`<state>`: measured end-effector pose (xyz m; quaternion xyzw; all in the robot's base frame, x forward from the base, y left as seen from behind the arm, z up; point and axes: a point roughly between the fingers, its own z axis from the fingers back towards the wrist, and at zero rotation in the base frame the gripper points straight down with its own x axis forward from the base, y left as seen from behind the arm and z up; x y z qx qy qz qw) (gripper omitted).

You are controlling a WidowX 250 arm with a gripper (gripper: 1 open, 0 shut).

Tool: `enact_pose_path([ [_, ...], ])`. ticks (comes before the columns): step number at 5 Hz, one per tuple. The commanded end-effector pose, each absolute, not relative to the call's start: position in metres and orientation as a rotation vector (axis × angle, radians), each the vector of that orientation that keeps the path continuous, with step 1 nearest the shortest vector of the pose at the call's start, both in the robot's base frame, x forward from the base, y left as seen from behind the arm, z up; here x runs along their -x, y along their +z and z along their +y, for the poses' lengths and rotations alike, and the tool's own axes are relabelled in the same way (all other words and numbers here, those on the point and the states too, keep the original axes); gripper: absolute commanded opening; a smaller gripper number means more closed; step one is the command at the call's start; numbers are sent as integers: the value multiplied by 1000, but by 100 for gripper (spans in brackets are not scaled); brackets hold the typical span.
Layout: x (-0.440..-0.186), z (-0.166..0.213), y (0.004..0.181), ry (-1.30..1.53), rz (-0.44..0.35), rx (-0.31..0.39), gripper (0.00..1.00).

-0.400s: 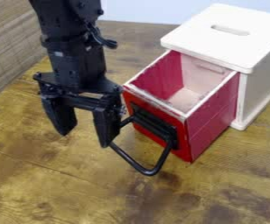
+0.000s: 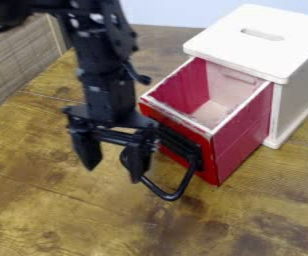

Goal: Close the drawer

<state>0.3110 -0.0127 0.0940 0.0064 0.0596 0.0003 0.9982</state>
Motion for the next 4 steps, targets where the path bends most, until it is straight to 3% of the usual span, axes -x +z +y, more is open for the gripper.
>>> enact_pose_path([
  [1,-335,-14,104,25,36,-32,100],
  [3,-351,-1,91,133,7,-64,100],
  [4,-355,3,93,66,-9,-78,100],
])
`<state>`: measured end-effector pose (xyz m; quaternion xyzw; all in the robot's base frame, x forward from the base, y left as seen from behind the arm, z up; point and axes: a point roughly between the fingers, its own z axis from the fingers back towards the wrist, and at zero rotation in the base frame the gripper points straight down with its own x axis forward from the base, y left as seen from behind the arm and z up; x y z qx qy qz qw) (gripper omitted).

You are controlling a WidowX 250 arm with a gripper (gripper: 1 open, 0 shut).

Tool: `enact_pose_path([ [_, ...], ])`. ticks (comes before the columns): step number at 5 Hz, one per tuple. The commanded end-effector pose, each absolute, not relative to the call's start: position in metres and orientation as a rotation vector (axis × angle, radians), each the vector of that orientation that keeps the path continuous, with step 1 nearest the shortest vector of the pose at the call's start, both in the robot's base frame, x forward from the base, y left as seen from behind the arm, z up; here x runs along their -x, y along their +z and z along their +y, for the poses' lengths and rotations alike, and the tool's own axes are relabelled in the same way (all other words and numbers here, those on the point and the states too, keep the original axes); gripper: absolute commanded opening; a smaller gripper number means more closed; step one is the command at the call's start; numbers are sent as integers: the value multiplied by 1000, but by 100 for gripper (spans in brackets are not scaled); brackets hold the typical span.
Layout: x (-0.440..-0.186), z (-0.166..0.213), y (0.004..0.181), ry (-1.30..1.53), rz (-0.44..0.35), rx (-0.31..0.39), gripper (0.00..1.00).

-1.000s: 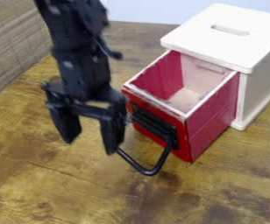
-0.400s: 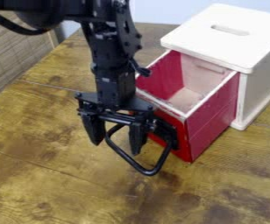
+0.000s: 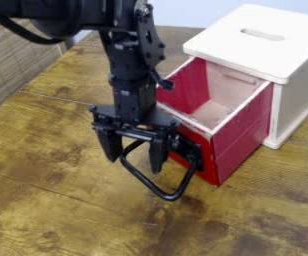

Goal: Close the drawer

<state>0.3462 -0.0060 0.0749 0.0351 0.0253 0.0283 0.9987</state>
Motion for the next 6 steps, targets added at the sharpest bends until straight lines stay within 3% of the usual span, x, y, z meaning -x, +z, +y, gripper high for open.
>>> enact_pose_path([
  [1,-359,7,95,-1,-23,-88,100],
  [4,-362,-58,80,-6,-51,-100,100],
  [6,-360,-42,76,-104,-73,-71,100],
])
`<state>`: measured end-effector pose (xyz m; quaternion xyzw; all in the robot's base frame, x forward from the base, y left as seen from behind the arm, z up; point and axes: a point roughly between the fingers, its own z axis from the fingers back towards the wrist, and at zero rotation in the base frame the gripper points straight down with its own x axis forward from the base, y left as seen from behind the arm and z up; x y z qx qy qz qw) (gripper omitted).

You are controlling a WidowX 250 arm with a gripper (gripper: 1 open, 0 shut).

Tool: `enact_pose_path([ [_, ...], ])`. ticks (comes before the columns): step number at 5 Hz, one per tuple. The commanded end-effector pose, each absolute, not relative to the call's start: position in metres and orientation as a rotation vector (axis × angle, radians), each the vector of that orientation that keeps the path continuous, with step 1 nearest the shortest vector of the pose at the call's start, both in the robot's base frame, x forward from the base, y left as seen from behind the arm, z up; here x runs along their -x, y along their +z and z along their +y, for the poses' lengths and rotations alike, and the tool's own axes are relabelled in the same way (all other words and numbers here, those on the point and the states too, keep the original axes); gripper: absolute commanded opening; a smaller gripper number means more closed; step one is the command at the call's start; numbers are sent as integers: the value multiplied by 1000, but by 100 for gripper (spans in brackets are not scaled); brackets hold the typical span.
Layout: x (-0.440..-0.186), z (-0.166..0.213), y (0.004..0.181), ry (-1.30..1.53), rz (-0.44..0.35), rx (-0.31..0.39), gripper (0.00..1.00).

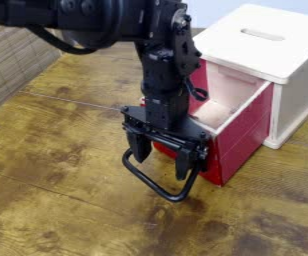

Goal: Close the drawer

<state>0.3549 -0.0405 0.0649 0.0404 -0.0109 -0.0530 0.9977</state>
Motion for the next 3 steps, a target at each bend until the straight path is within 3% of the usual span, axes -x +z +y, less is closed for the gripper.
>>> enact_pose_path([
  [1,-363,-28,80,-91,-73,-64,100],
  [2,-366,-13,85,-77,-74,-62,100],
  [3,-375,-6,76,-50,-73,-65,100],
])
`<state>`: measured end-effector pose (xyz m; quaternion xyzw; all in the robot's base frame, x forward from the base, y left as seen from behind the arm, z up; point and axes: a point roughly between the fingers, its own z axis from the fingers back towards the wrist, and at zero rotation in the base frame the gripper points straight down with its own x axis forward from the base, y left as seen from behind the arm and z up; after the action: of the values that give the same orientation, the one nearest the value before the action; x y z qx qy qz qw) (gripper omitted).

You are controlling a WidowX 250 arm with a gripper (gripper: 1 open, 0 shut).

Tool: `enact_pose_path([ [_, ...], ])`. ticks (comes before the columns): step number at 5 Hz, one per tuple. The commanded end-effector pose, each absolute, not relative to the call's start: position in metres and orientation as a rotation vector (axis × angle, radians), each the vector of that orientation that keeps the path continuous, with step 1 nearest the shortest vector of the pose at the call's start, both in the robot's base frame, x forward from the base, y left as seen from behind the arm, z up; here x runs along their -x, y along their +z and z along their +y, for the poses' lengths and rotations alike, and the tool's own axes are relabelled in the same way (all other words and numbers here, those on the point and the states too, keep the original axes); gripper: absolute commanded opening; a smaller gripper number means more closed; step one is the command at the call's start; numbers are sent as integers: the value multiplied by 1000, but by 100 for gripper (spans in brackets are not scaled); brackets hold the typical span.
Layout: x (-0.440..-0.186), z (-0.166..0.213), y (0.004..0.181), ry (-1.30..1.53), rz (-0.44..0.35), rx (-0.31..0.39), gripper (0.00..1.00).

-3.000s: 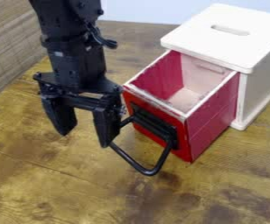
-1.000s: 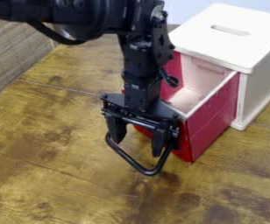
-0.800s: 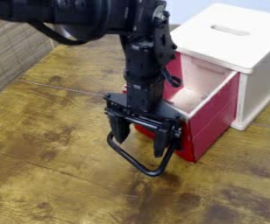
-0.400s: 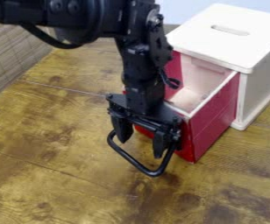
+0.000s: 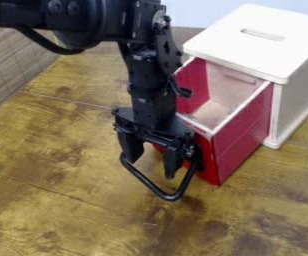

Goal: Close the drawer

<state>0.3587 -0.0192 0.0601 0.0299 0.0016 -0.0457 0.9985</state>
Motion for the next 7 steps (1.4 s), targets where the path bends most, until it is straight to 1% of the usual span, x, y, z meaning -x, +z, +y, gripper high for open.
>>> enact_pose_path([
  [1,-380,-3,69,-27,-80,-72,100],
  [2,-386,-1,62,-5,-86,-77,100],
  [4,-389,-17,82,27,-100,-81,100],
  [5,-392,-21,78,46,-112,-79,100],
  [7,-401,-39,91,10,-136,-79,100],
])
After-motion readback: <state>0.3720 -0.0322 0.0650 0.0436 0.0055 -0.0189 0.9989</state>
